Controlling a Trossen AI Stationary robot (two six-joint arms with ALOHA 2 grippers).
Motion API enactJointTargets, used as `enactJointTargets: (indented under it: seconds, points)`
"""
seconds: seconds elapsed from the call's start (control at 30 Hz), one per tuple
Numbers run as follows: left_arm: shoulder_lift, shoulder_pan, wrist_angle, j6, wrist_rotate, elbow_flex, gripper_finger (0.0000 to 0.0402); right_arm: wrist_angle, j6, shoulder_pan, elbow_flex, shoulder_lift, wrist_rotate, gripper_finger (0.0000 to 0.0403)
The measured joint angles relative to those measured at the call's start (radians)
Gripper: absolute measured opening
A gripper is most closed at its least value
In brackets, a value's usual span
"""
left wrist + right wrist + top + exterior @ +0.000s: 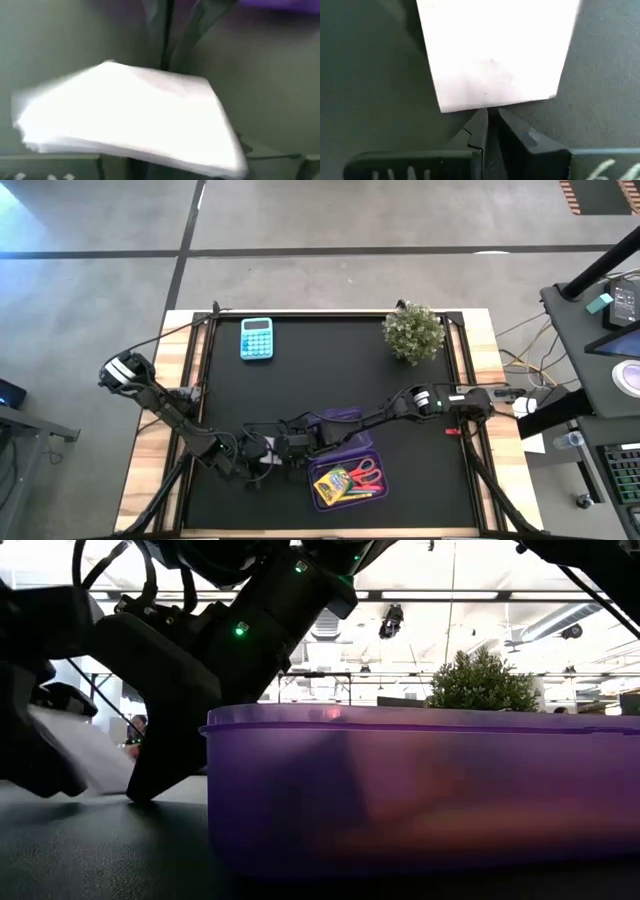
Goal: Pack school essentials
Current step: Put the pink sticky notes into the purple supply box
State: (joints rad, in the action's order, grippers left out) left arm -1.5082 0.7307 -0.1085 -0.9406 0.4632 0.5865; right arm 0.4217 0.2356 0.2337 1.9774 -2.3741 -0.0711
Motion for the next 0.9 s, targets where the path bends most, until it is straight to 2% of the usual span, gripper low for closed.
enactJointTargets:
  seconds: [0.13, 0.4, 0.67, 0.77, 0.9]
  points:
    - [0.0, 0.0, 0.056, 0.001, -0.009, 0.0, 0.0141, 0.001, 0.0, 0.0, 0.0, 0.0, 0.0, 0.0034]
    - [0.002, 0.001, 0.056, -0.023, -0.015, -0.008, 0.0141, 0.01, 0.0, 0.0, 0.0, 0.005, 0.002, 0.0034]
    - [0.002, 0.002, 0.057, -0.023, -0.017, -0.008, 0.0141, 0.111, 0.042, 0.001, -0.001, 0.066, 0.01, 0.0035]
    - [0.002, 0.002, 0.056, -0.023, -0.017, -0.008, 0.0141, 0.107, 0.055, 0.001, -0.001, 0.085, 0.042, 0.0047]
    - [0.002, 0.002, 0.056, -0.024, -0.017, -0.008, 0.0141, 0.104, 0.077, -0.006, -0.001, 0.087, 0.054, 0.0085]
